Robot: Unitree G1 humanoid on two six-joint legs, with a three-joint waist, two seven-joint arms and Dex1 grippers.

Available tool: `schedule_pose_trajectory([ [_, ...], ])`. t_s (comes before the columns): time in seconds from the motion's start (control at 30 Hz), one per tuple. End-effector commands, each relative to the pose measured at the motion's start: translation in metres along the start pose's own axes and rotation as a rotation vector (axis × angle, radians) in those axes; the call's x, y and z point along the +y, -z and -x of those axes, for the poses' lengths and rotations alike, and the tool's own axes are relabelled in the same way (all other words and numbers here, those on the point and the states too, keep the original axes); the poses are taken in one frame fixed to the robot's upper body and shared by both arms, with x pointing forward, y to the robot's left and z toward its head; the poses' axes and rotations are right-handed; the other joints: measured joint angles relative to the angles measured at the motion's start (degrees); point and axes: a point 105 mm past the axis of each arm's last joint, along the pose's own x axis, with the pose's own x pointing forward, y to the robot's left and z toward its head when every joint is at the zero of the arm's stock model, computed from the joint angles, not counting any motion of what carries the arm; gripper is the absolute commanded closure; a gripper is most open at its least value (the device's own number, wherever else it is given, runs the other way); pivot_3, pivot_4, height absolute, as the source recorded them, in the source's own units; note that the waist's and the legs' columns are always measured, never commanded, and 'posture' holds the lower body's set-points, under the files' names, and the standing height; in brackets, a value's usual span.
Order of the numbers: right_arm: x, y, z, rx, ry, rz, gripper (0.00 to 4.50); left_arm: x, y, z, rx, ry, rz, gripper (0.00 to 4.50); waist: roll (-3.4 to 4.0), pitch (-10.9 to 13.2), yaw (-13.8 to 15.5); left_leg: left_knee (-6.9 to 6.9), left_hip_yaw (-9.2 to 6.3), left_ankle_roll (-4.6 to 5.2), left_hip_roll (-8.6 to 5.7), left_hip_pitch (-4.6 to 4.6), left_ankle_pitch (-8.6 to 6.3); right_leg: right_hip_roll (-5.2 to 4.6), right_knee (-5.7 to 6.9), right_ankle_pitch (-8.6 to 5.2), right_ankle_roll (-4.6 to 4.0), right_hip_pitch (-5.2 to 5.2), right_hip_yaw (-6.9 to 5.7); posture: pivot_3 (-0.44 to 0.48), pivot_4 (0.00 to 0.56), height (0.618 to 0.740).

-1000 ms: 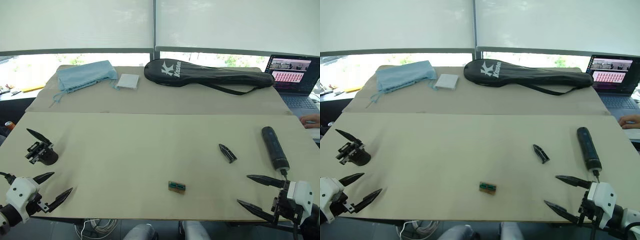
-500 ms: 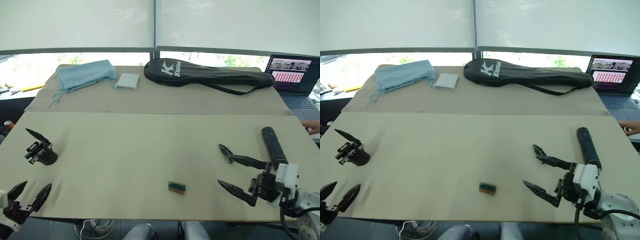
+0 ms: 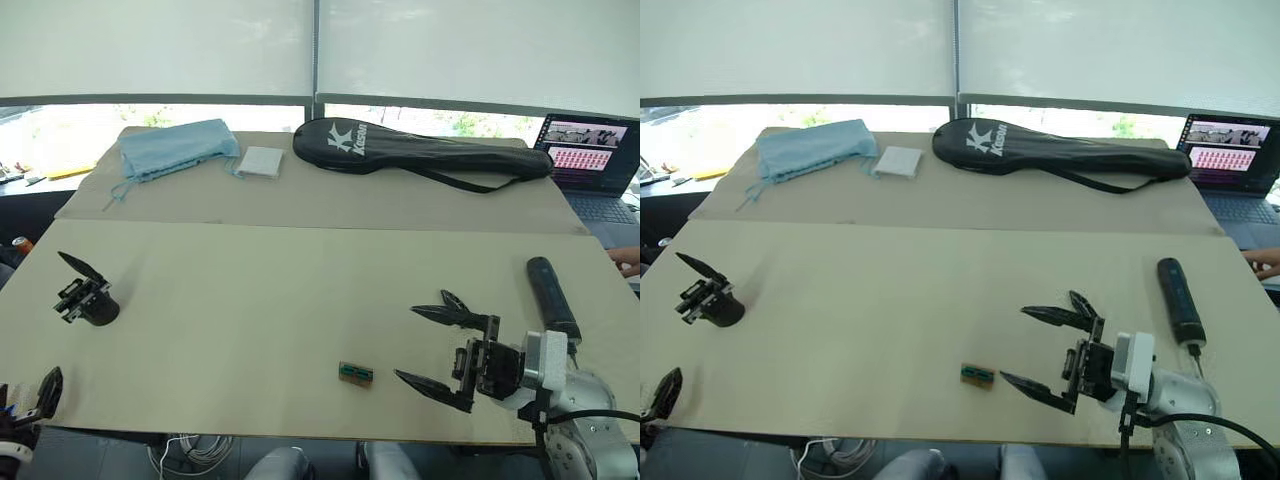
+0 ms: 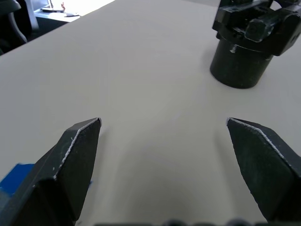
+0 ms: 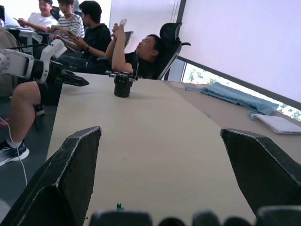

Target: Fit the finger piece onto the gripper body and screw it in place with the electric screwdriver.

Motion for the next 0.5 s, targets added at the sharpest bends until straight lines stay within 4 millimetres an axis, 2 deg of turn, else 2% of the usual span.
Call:
schedule_pose_trajectory([
  [0.03, -0.001, -0.007, 0.000, -0.012, -0.006, 0.015, 0.03, -0.015, -0.020, -0.018, -0.038, 0.063, -0.061, 0.00, 0.00, 0.0, 0.1, 0.00, 0.00, 0.00, 0.00, 0.00, 0.00, 0.00, -0.01, 0.00, 0.00, -0.01, -0.01, 0.000, 0.150, 0.740],
  [0.3, 0.005, -0.002, 0.003, -0.001, -0.012, 0.016, 0.03, -0.053, -0.009, -0.055, 0.022, 0.133, -0.081, 0.00, 0.02, 0.0, 0.0, -0.02, 0.01, 0.02, -0.06, -0.02, -0.01, 0.00, -0.01, 0.01, -0.01, -0.28, -0.15, 0.000, 0.150, 0.740],
  [0.5, 0.006, -0.001, 0.004, 0.006, -0.006, 0.027, 0.03, -0.064, -0.006, -0.079, 0.042, 0.130, -0.132, 0.00, 0.03, 0.0, 0.1, -0.01, 0.01, -0.02, -0.05, -0.07, 0.01, -0.07, 0.04, 0.10, -0.16, -0.45, -0.74, 0.000, 0.150, 0.740],
])
